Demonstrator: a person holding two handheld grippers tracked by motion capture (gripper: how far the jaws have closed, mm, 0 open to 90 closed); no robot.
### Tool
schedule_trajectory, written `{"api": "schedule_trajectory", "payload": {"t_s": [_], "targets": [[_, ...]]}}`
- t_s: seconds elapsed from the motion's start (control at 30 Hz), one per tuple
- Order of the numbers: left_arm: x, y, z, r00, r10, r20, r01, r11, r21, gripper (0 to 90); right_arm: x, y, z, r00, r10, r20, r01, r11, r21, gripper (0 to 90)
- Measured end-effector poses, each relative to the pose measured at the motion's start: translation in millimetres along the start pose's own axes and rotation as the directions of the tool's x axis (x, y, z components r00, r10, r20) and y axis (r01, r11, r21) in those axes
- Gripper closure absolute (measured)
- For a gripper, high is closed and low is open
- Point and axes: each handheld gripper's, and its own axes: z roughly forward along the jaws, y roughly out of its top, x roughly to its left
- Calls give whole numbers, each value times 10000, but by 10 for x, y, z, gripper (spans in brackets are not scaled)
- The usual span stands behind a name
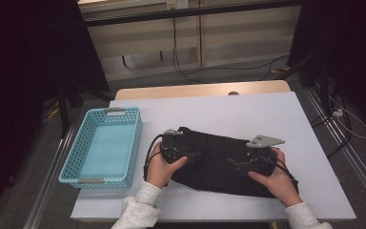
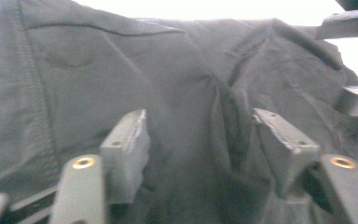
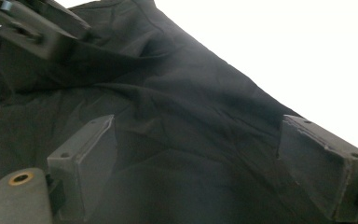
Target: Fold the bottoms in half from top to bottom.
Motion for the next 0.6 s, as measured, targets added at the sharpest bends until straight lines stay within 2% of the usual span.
{"api": "schedule_trajectory", "payload": {"t_s": [0.1, 0.27, 0.37, 0.43, 0.6], "targets": [[13, -10, -92, 9997, 158, -170, -160, 9998, -117, 294, 17, 21, 51, 9999, 38, 101, -39, 10000, 84, 126], [98, -25, -242, 9975, 211, -674, -233, 9992, -322, 226, 67, 101, 153, 9998, 121, 155, -123, 9998, 152, 151], [157, -52, -328, 9953, 84, -961, -133, 9987, -501, 206, 87, 157, 214, 9991, 292, 307, -299, 9993, 215, 166], [189, -72, -372, 9934, 174, -1137, -224, 9988, -429, 190, 97, 203, 271, 9983, 473, 329, -479, 9987, 173, 173], [248, -144, -401, 9919, 71, -1272, -121, 9992, -390, 183, 115, 291, 421, 9979, 592, 267, -600, 9978, 299, 196]]}}
